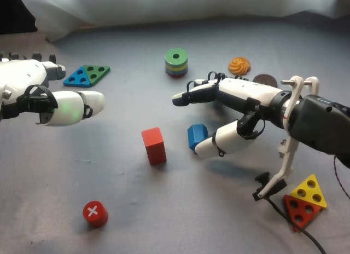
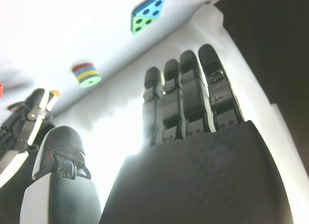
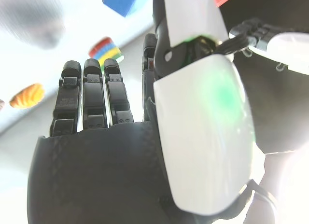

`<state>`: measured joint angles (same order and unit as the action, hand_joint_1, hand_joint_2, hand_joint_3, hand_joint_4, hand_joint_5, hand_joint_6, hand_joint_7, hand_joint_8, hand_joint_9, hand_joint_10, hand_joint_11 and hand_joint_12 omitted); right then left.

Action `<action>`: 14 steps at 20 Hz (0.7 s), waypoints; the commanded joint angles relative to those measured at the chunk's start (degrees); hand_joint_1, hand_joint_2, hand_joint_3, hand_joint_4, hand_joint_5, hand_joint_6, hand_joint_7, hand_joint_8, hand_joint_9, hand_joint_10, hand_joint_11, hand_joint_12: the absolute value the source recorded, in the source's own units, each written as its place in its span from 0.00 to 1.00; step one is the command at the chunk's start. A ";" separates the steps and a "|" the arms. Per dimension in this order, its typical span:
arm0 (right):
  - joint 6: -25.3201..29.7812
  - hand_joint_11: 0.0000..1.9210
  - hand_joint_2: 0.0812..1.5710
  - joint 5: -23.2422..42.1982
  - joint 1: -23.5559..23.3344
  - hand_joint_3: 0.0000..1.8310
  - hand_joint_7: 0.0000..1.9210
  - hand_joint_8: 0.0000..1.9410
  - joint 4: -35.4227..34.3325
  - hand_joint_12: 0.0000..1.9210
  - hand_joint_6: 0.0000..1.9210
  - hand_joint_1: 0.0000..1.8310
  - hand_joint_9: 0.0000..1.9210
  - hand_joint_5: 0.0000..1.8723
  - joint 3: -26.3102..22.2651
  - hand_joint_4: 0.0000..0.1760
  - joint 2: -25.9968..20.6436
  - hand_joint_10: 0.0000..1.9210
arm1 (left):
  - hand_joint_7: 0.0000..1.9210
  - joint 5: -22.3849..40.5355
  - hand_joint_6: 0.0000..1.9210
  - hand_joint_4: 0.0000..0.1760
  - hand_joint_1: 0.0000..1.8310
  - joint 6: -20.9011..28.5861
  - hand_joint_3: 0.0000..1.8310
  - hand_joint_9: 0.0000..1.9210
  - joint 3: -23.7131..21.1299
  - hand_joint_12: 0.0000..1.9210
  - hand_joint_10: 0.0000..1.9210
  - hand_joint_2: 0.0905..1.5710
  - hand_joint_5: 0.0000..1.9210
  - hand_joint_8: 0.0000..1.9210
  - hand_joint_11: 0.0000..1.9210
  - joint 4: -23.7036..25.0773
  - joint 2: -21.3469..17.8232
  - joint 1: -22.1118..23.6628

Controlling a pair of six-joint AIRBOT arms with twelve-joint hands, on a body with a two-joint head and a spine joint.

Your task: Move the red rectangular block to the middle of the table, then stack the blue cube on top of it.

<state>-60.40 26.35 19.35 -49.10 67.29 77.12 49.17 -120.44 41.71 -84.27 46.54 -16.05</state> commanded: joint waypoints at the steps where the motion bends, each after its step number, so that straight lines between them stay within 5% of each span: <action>1: 0.20 0.00 0.58 5.31 -0.15 0.00 0.00 0.00 1.37 0.00 0.00 0.64 0.00 0.23 0.18 1.00 -0.11 0.00 | 0.11 3.18 0.00 0.00 0.03 -0.24 0.00 0.10 0.22 0.24 0.00 0.73 0.13 0.00 0.00 3.48 -0.98 0.56; 14: -9.17 0.00 0.59 6.63 1.08 0.00 0.00 0.00 -2.52 0.00 0.01 0.65 0.00 0.26 1.50 1.00 2.19 0.00 | 0.11 2.79 0.00 0.00 0.03 -0.35 0.00 0.10 0.22 0.25 0.00 0.72 0.13 0.00 0.00 3.47 -0.95 0.88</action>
<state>-70.24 28.99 20.58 -52.47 68.60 79.68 48.86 -120.66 41.71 -84.47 46.54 -15.92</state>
